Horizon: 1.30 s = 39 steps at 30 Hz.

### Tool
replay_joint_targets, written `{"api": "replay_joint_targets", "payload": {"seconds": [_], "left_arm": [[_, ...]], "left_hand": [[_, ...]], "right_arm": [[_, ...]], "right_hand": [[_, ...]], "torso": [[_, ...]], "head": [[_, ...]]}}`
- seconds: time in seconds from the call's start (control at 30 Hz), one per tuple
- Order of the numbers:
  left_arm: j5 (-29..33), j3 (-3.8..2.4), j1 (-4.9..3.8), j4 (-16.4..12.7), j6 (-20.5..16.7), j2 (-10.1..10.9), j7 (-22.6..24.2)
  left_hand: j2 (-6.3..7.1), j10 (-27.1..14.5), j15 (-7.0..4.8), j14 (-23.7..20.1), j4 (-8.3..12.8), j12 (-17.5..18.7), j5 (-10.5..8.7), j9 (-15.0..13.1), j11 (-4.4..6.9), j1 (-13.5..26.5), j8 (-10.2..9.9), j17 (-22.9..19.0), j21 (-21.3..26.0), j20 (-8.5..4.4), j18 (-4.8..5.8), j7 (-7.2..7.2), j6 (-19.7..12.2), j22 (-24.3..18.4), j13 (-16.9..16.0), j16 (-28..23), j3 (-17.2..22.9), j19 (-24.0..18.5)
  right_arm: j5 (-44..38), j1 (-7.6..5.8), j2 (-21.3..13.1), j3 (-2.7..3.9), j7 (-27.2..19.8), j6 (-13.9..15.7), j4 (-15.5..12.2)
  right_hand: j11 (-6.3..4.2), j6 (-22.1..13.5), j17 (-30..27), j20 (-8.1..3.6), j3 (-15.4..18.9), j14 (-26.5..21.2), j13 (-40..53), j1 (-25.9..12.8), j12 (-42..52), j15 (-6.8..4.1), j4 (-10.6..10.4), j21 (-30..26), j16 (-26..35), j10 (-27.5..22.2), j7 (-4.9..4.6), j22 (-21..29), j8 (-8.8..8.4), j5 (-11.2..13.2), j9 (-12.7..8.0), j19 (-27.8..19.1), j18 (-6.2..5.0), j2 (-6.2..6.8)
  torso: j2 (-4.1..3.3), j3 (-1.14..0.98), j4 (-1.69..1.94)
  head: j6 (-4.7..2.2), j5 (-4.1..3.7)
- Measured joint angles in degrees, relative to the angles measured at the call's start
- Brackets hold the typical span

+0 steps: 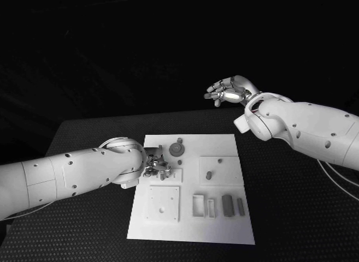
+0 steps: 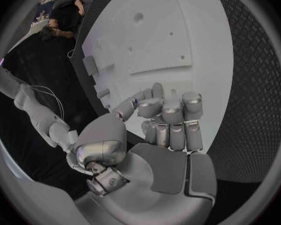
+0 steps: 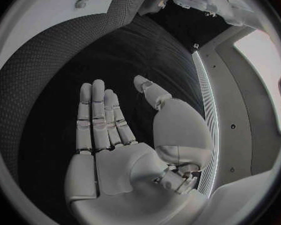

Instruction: Assemble the parts on the task board

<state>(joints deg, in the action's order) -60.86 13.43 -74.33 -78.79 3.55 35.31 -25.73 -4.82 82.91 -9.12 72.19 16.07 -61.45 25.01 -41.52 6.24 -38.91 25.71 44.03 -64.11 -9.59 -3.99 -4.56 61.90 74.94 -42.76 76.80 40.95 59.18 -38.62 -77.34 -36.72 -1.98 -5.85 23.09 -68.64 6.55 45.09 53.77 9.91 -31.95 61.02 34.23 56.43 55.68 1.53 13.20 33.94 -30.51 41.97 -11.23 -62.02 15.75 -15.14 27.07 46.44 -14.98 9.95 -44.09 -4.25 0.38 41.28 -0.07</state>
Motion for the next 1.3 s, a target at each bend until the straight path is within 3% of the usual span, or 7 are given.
{"api": "replay_joint_targets", "payload": {"seconds": [0.47, 0.8, 1.0, 1.3], "left_arm": [[1.52, 0.03, -0.96, 1.85, 3.43, -1.16, -0.53], [2.29, -0.36, -1.19, 3.07, 4.44, -1.9, -0.99], [2.9, -0.39, -1.37, 3.62, 4.86, -2.22, -1.16], [3.22, -0.39, -1.56, 3.95, 5.71, -2.49, -1.37]], "left_hand": [[0.23, -0.01, 0.0, 0.0, -0.15, 0.0, -0.9, 0.29, -0.01, -0.23, 0.09, -0.19, 0.0, -0.03, 0.1, 0.06, 0.08, -0.01, 0.35, 0.0, 0.15, -0.44], [0.23, -0.01, 0.01, 0.01, -0.15, 0.0, -1.26, 0.41, -0.01, -0.23, 0.09, -0.28, 0.0, -0.02, 0.2, 0.12, 0.22, -0.01, 0.49, 0.0, 0.15, -0.44], [0.23, -0.21, -0.01, -0.01, -0.35, 0.0, -2.75, 0.63, -0.2, -0.23, 0.09, -0.49, 0.0, -0.02, 0.03, 0.13, 0.27, -0.02, 0.73, 0.0, 0.57, -0.43], [0.48, -0.21, -0.03, -0.03, -0.33, 0.0, -3.33, 0.97, -0.2, -0.49, 0.31, -0.64, 0.0, -0.01, -0.33, 0.14, 0.28, -0.03, 0.95, 0.0, 0.61, -0.43]], "right_arm": [[0.0, 0.08, 0.29, -0.01, 0.03, -0.18, 0.35], [0.0, 0.2, 0.39, -0.01, 0.05, -0.33, 0.43], [0.0, 0.21, 0.38, 0.0, 0.07, -0.42, 0.43], [0.0, 0.21, 0.39, 0.0, 0.12, -0.61, 0.45]], "right_hand": [[0.0, 0.01, 0.19, 0.0, 0.0, 0.0, -0.23, 0.0, 0.22, 0.0, 0.0, -0.22, 0.21, 0.0, 0.01, -0.05, 0.0, 0.0, -0.11, 0.0, 0.0, 0.0], [0.0, 0.01, 0.28, 0.0, 0.16, 0.0, -0.29, 0.0, 0.23, 0.0, 0.16, -0.22, 0.21, 0.0, 0.02, -0.11, 0.0, 0.0, -0.17, 0.0, 0.0, 0.0], [0.0, 0.02, 0.42, 0.0, 0.05, 0.0, -0.37, 0.0, 0.23, 0.0, 0.27, -0.22, 0.44, 0.0, 0.02, -0.17, 0.0, 0.0, -0.16, 0.0, 0.0, 0.0], [0.21, 0.08, 0.49, 0.0, -0.01, 0.0, -0.53, 0.0, 0.23, 0.0, 0.33, -0.22, 0.67, -0.21, 0.09, -0.16, 0.0, 0.0, -0.22, 0.01, 0.0, 0.0]], "torso": [[0.02, -0.06, -0.04], [0.02, -0.03, 0.02], [0.02, 0.0, 0.04], [0.05, 0.0, 0.08]], "head": [[-0.06, -0.06], [-0.22, -0.1], [-0.24, -0.18], [-0.18, -0.22]]}}
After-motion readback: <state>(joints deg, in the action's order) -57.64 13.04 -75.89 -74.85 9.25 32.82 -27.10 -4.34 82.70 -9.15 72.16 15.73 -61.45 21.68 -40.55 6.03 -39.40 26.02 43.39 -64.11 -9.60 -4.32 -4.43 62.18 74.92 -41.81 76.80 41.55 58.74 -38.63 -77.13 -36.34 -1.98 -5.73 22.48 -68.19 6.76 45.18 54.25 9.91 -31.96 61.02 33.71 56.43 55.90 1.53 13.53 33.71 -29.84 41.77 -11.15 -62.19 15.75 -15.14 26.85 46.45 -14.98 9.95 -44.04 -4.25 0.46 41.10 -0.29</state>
